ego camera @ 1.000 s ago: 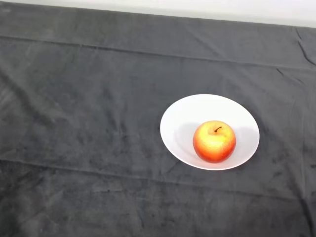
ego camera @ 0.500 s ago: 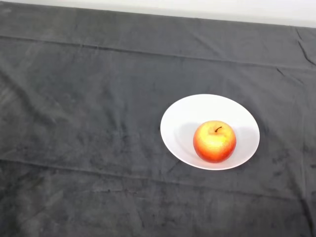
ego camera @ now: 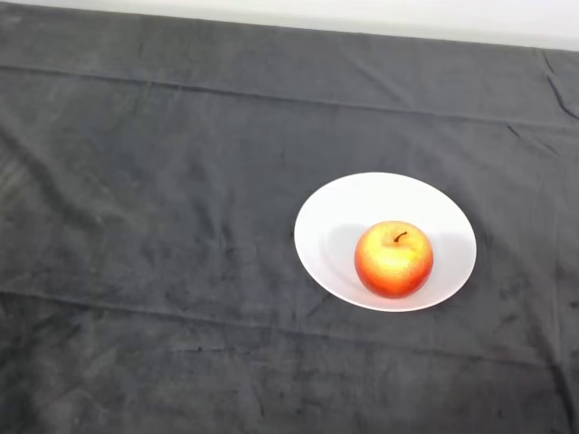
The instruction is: Move the apple to the plate
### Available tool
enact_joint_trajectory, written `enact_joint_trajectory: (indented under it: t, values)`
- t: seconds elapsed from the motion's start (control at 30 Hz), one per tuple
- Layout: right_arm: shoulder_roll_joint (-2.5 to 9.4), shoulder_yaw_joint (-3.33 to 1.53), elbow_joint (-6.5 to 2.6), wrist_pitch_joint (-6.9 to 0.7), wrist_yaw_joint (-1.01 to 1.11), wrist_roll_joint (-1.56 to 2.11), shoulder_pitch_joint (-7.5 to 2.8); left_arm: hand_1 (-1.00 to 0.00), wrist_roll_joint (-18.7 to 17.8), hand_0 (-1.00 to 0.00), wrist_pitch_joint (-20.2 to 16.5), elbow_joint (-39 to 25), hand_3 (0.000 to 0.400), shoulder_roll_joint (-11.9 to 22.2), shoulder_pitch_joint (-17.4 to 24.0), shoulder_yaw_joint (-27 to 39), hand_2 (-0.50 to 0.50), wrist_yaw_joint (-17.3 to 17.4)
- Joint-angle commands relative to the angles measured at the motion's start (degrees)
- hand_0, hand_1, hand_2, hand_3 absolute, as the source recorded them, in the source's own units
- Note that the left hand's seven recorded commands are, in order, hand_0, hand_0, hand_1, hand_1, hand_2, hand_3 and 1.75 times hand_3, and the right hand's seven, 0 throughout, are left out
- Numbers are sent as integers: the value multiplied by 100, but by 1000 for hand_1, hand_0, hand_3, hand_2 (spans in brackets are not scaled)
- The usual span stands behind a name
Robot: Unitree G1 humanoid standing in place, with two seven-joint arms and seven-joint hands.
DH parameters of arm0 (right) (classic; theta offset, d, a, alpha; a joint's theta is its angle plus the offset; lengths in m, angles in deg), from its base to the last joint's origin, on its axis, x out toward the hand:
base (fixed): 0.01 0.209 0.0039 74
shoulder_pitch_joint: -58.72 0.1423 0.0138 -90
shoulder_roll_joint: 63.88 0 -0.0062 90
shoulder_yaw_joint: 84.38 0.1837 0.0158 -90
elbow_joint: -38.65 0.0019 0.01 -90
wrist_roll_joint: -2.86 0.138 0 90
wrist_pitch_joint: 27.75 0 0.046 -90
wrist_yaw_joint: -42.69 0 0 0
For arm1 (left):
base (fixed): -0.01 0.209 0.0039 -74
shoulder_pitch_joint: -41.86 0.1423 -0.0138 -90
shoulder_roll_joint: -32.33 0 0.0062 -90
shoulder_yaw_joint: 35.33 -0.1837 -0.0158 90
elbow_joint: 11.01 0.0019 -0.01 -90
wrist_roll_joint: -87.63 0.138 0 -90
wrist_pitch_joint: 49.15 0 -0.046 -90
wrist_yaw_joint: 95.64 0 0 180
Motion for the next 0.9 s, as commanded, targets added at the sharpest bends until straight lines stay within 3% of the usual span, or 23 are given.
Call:
enact_joint_trajectory:
  t: [0.03, 0.9]
  values:
    - [-148, 83, -72, -18, 2, -23, 39, 0, 75, 0, 74, 256, 0, -82, -258, 322, 0, 62]
    - [-148, 84, -73, -18, 3, -24, 39, 0, 192, 0, 56, 354, 0, -121, -328, 519, 0, 221]
